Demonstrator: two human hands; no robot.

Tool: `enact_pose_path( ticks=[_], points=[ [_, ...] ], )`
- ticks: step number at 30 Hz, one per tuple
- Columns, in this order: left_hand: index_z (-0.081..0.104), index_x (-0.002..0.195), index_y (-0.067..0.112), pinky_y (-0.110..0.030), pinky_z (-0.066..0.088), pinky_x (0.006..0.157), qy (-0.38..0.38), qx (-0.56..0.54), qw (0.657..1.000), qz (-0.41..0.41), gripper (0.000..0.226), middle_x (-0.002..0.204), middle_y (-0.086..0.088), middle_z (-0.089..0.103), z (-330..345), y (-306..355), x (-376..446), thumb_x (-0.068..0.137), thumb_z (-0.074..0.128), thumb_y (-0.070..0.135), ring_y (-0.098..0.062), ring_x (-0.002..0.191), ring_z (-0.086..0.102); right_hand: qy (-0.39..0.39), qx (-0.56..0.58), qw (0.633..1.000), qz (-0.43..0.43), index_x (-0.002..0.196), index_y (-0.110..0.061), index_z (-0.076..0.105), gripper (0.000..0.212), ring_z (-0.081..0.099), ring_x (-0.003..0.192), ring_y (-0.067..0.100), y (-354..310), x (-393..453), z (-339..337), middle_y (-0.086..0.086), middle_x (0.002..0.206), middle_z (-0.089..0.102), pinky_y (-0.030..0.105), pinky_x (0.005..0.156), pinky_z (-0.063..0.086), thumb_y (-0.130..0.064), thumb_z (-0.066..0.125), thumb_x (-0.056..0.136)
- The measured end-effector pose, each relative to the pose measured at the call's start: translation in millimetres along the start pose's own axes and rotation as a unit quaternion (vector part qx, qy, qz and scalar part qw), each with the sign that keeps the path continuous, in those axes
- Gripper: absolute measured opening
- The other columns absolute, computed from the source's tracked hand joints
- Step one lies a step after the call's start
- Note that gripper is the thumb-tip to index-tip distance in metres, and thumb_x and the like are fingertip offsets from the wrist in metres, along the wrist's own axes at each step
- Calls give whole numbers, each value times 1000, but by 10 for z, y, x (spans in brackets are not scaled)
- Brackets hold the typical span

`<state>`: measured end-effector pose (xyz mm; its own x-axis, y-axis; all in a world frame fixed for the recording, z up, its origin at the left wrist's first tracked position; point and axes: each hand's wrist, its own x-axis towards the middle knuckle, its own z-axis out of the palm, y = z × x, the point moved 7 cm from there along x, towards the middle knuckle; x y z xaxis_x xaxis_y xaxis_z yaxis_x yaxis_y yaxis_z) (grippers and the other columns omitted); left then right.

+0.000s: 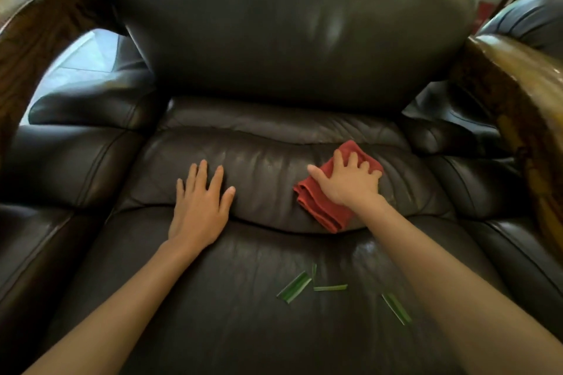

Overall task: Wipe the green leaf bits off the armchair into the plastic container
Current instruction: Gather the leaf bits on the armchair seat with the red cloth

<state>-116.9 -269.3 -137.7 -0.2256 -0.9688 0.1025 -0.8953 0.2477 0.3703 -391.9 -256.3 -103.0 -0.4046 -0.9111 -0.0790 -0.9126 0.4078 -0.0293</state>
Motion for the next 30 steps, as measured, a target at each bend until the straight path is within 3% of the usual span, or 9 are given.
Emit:
enact_pose_path(
  ticks=[3,5,7,10,16,22,30],
  points=[
    [26,148,15,-50,12,118,3,-4,1000,0,61,159,-17,17,20,-10,12,96,25,45,-30,148,9,40,16,991,-129,146,-35,11,94,9,143,38,103,-41,-174,10,159,9,61,110,15,-87,21,69],
    [26,148,15,-51,12,118,5,4,1000,0,62,158,-17,17,37,-13,23,95,25,46,-31,147,10,23,-23,969,-246,144,-45,8,94,-9,144,36,160,-149,-85,4,160,-3,66,112,10,-89,25,63],
    [26,148,14,-51,12,118,3,11,1000,1,63,158,-18,17,54,-9,19,95,26,47,-32,147,10,-6,-58,954,-295,143,-49,7,91,-15,143,36,215,-186,95,2,160,-6,68,111,4,-88,26,63],
    [27,148,14,-51,12,118,6,17,1000,0,62,158,-18,17,47,-14,9,95,27,46,-32,147,10,4,-32,963,-267,143,-48,11,89,-8,144,37,208,-11,161,2,160,5,66,111,-1,-88,22,64],
    [28,148,13,-52,12,117,9,24,1000,4,61,158,-20,18,50,-2,11,96,30,45,-33,147,10,14,7,995,-98,142,-41,23,95,13,140,43,306,245,138,8,155,23,69,108,13,-91,14,61],
    [31,147,11,-54,13,117,13,14,1000,7,60,157,-21,20,24,3,-11,96,33,43,-35,147,11,-6,8,998,-65,143,-36,23,83,15,138,46,386,-79,163,12,154,23,68,106,22,-82,26,74],
    [28,148,11,-54,14,117,5,17,1000,7,61,157,-21,18,22,10,-22,96,33,43,-35,146,11,-13,-1,998,-65,144,-26,27,74,23,137,44,584,-669,219,12,151,32,57,107,30,-66,39,83]
  ],
)
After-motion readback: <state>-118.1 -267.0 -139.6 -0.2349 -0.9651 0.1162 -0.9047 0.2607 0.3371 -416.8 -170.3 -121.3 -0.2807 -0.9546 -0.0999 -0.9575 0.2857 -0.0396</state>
